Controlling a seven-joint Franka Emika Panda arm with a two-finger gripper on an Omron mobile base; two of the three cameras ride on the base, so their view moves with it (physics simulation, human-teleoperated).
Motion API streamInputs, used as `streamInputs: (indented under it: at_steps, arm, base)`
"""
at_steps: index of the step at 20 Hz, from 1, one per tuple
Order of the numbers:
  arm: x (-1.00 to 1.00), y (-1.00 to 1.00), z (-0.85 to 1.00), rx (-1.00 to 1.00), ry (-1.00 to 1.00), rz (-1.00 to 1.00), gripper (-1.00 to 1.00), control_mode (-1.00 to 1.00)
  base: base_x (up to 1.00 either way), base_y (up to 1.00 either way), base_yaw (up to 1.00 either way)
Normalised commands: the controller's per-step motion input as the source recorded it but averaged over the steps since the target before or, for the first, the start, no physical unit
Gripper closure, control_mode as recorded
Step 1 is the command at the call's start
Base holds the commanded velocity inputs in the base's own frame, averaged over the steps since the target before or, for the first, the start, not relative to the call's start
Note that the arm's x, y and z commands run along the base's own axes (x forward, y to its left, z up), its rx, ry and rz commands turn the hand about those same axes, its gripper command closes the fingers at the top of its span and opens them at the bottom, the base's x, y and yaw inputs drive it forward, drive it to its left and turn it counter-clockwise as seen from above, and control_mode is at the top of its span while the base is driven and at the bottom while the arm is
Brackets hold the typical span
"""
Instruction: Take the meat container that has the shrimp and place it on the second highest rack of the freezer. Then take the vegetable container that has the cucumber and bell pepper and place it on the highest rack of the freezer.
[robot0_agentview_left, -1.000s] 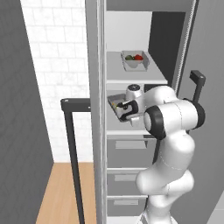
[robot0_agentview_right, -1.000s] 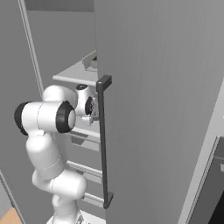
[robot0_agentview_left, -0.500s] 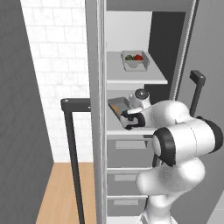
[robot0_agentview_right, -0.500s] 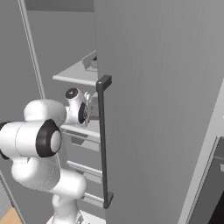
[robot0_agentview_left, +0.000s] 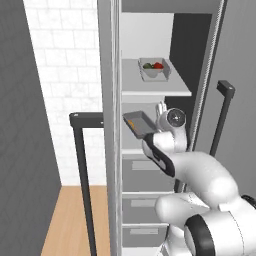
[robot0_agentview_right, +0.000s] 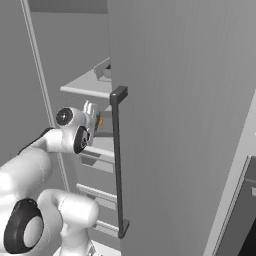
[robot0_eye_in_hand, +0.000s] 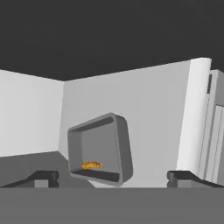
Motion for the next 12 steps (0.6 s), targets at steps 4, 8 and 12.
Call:
streamInputs:
  at_steps: [4,8,12]
  arm:
    - [-0.84,0.0,1.0,0.0,-0.15,0.0,-1.0,-1.0]
    - [-0.8,0.0,1.0,0.0,-0.07,-0.05,-1.0,-1.0]
    - [-0.68,0.0,0.95,0.0,0.0,-0.11,-1.0,-1.0]
  base:
    - [0.0,0.0,0.0]
    - [0.0,0.0,0.0]
    - [0.0,0.0,0.0]
